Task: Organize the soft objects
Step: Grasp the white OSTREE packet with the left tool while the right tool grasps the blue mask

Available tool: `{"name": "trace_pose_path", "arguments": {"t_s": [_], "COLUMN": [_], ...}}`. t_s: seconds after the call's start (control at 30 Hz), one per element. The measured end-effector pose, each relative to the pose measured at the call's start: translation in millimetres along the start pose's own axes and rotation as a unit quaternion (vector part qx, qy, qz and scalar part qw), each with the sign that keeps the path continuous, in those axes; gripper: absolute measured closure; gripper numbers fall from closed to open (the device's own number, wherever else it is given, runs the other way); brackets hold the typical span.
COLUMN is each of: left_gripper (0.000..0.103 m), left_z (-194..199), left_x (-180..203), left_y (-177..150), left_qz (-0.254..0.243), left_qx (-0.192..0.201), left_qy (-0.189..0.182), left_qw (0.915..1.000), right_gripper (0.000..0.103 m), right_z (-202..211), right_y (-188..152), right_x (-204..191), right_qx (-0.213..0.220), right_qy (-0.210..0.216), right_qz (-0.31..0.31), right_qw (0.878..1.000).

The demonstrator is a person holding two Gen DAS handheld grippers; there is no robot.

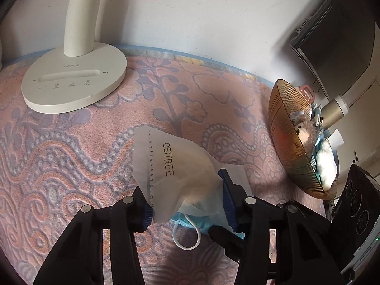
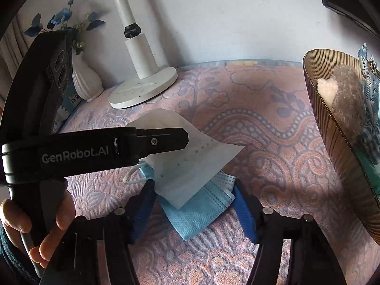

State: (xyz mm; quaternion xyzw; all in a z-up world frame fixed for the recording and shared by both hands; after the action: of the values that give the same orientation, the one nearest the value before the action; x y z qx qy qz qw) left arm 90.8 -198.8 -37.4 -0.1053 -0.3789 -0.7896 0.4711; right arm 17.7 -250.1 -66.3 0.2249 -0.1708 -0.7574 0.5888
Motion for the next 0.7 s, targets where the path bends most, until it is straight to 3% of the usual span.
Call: {"name": "trace_pose_path", "arguments": {"t_s": [0.3, 0.5, 0.63, 0.67, 0.7], "left_gripper": [0.061, 0.061, 0.061, 0.061, 0.061], "left_z": [56, 93, 105, 108, 109], "left_x": [7, -2, -13, -18, -23], "left_y": [-6, -17, -34, -38, -41], "left_qz": [-0.004, 0.021, 0.038, 0.046, 0.052], "left_qx": [0.043, 0.072, 0.083, 0.085, 0.088], "left_qy": [-0.012, -0.026, -0.032, -0.036, -0.04], "left_qw": [0.999, 0.9968, 0.9953, 0.9947, 0.994], "right_gripper": [0.074, 0.074, 0.074, 0.069, 0.052], "right_z": [30, 47, 61, 62, 63], "right_y": [-21, -51, -67, -66, -65], "right_x": [-18, -15, -11, -10, -10], "right_qx": [0.021, 0.005, -0.03, -0.036, -0.04], "right_qy": [0.015, 0.026, 0.085, 0.09, 0.083], "right_qz": [0.048, 0.036, -0.002, -0.009, -0.012], "right_qw": [0.998, 0.999, 0.996, 0.995, 0.996]}}
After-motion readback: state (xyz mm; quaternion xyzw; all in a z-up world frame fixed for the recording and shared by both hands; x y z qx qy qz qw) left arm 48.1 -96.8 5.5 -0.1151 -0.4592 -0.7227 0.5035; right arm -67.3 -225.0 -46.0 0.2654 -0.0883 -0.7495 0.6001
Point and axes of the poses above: each gripper's, at about its wrist camera, not at the fingertips, and z roughly against the way its jaws point, x to its right, y to its top, the point moved 6 cm from there along -z, roughly the way its jaws point, and after that the axes turned 10 degrees about -y, right-handed, at the moved point
